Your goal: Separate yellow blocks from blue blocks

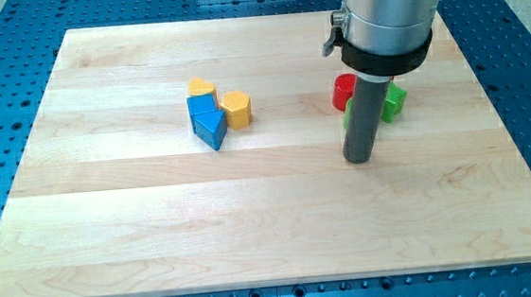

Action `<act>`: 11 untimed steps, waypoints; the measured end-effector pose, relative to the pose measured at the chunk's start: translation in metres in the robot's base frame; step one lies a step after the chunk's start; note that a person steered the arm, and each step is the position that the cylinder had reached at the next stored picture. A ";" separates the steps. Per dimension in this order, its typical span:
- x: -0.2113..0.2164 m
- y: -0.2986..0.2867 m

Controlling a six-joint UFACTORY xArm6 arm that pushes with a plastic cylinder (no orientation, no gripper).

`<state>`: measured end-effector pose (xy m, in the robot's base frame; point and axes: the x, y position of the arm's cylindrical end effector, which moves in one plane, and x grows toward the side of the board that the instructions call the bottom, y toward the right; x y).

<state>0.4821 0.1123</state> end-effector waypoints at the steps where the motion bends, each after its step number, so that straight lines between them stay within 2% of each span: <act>1: 0.000 -0.009; 3: 0.000 -0.015; 4: 0.000 -0.084; 5: -0.002 -0.117; 7: -0.057 -0.123; 10: -0.129 -0.201; 11: -0.129 -0.224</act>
